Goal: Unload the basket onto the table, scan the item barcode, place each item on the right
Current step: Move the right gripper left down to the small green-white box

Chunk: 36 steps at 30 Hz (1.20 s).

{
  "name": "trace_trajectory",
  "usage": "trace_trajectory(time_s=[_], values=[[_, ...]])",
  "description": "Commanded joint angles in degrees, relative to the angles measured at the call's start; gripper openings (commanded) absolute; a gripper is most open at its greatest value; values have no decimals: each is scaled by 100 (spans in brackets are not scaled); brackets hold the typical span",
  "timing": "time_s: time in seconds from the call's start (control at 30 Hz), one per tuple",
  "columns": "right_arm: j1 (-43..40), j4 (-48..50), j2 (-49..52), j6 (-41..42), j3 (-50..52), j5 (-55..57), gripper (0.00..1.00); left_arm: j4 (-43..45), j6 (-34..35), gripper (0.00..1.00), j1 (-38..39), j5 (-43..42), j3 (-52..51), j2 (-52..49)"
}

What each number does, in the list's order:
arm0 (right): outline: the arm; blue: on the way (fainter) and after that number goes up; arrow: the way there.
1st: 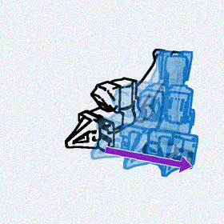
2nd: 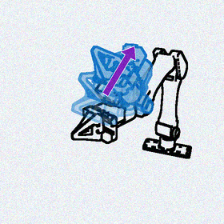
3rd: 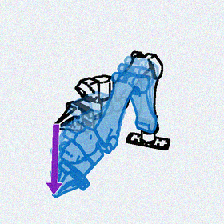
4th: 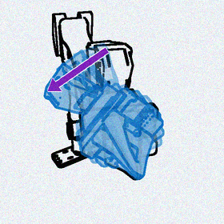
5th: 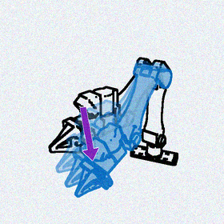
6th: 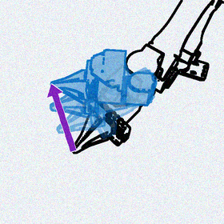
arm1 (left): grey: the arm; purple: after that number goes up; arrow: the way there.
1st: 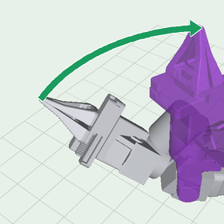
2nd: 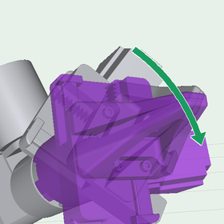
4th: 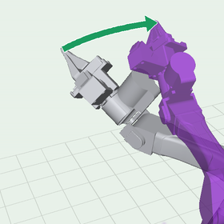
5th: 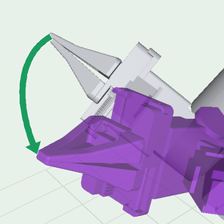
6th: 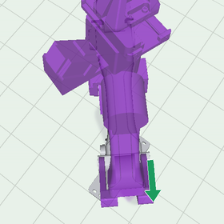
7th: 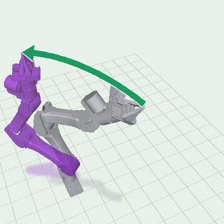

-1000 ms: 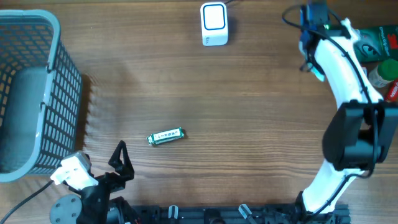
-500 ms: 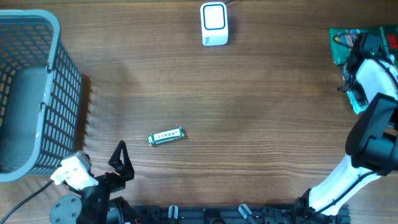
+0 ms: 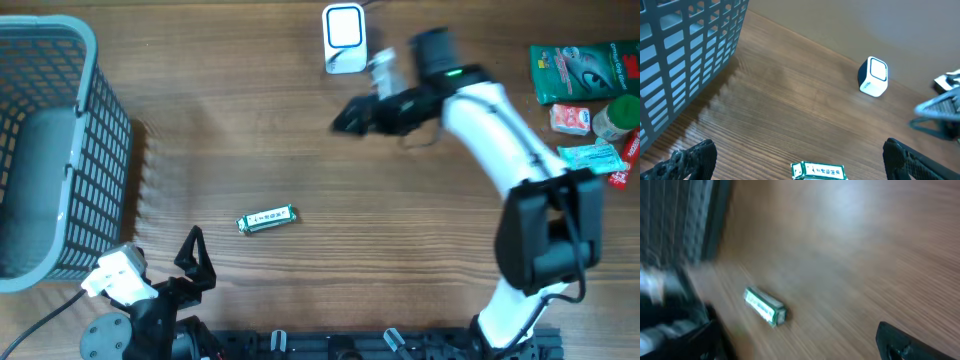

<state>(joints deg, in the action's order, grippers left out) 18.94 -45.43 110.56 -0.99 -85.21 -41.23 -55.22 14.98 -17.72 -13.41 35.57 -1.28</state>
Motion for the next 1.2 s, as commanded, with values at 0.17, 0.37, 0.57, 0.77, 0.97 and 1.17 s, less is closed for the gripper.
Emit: trace_trajectory(time_s=[0.17, 0.37, 0.57, 0.77, 0.97, 1.17], values=[[1779, 208, -20, -3491, 39, 1333, 100, 24, 50, 100, 35, -4, -11, 4], [2734, 466, -13, -5224, 39, 1062, 100, 24, 50, 100, 35, -4, -11, 4], [2966, 450, 219, -5823, 44, 975, 100, 24, 50, 100, 35, -4, -11, 4], [2964, 1067, 839, -5611, 48, 656, 100, 24, 50, 100, 35, -4, -11, 4], [2898, 1255, 1189, -5239, 55, 1099, 100, 24, 50, 100, 35, -4, -11, 4], [2865, 2098, 1279, -4940, 684, 1340, 93, 24, 50, 100, 35, -4, -11, 4]])
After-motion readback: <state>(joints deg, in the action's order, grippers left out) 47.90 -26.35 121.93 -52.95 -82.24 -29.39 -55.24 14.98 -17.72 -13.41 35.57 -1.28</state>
